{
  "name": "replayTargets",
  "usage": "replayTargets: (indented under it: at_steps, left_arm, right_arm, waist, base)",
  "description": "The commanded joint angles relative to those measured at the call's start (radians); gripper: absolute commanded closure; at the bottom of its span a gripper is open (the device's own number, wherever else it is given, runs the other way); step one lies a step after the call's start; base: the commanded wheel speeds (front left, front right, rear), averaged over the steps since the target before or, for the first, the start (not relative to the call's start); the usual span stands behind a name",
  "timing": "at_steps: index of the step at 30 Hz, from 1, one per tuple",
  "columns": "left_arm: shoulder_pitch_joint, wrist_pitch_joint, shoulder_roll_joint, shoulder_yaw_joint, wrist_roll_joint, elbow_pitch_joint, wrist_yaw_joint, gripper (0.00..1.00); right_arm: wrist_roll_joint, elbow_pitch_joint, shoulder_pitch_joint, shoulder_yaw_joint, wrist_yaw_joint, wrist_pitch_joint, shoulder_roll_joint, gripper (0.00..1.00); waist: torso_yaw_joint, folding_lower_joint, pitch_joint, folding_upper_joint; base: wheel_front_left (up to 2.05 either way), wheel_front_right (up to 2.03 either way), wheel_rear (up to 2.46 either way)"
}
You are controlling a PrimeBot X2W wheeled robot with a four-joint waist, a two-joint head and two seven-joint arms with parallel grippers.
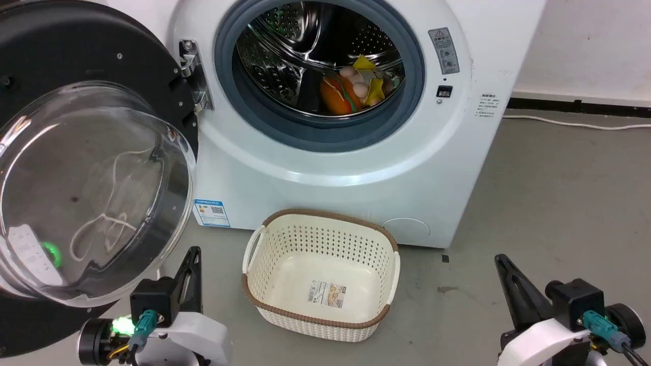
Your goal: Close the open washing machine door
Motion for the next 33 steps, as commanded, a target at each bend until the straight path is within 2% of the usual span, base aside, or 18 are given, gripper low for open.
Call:
replayTargets:
  at_steps: [1, 33]
  left_arm:
    - [0.014, 0.000, 0.000, 0.002, 0.003, -0.004, 0.000, 1.00]
    - [0.014, 0.000, 0.000, 0.002, 0.003, -0.004, 0.000, 1.00]
  right_arm:
    - [-0.008, 0.002, -0.014, 0.000, 0.001, 0.000, 0.005, 1.00]
    - [-0.008, 0.002, -0.014, 0.000, 0.001, 0.000, 0.005, 1.00]
  waist:
    - [0.000, 0.0000, 0.000, 0.0000]
    - [0.000, 0.0000, 0.000, 0.0000]
  base:
    - [0.00, 0.00, 0.00]
    - [0.00, 0.00, 0.00]
